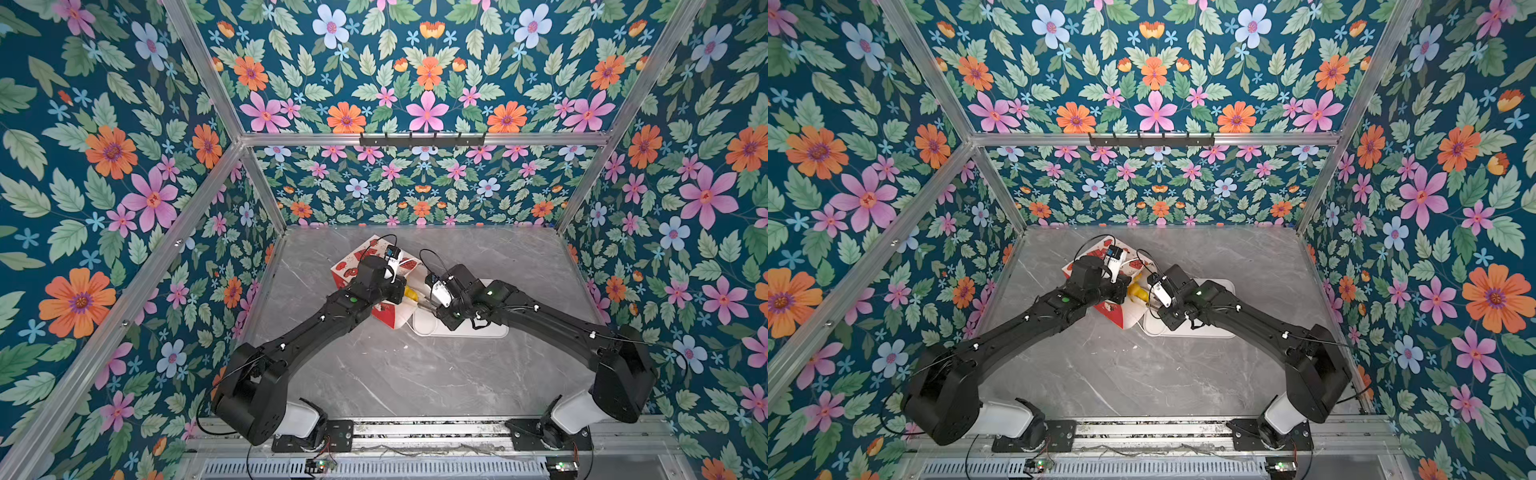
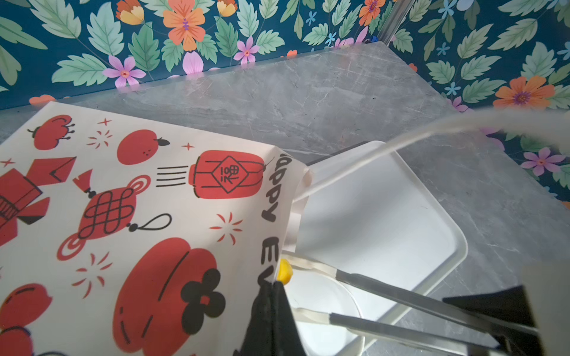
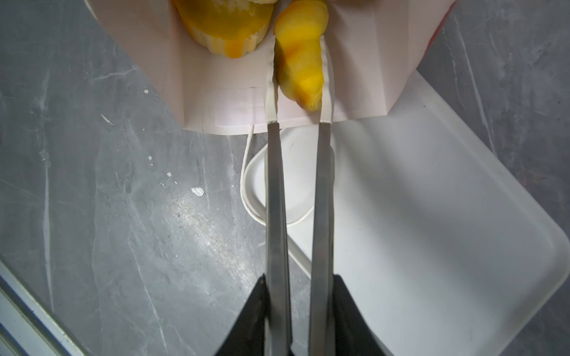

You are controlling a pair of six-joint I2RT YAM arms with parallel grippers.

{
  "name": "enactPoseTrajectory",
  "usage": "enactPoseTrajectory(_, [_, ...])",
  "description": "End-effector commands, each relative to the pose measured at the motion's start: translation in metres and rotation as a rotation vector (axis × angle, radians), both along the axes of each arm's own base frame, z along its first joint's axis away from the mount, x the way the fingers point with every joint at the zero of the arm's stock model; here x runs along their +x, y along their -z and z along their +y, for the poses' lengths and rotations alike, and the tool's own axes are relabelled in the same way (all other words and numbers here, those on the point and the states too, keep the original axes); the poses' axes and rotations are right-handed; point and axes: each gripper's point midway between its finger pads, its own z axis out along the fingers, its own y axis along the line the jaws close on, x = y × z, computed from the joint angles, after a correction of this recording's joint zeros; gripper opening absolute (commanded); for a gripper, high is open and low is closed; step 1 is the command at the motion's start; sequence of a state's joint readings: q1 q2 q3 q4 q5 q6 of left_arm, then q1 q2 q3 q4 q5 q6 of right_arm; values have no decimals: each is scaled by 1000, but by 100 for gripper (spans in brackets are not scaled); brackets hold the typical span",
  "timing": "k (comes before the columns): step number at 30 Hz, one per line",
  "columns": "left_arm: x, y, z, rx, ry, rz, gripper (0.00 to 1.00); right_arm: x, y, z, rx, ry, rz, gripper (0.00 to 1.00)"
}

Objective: Take the fake bread out of the paper bag
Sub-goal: 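Close the tongs on a yellow striped bun with the right gripper, then pull the bun out of the bag and carry it over the tray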

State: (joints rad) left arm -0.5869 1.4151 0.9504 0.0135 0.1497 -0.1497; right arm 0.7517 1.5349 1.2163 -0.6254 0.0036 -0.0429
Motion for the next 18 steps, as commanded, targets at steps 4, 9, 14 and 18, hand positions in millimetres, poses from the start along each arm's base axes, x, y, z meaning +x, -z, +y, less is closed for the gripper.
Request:
enactPoseTrajectory(4, [8, -11, -1, -27, -23, -34, 0, -24, -8, -19, 4, 67, 88, 26])
enactPoseTrajectory(9, [10, -13, -2, -35, -32, -38, 0, -35, -10, -30, 62, 135, 167, 25])
enactPoseTrajectory(14, [11, -15, -1, -42, -37, -41, 0, -43, -15, -38, 114, 177, 162, 25])
enactPoseTrajectory(18, [12, -17, -1, -45, -46, -45, 0, -52, -26, -51, 165, 236, 133, 25])
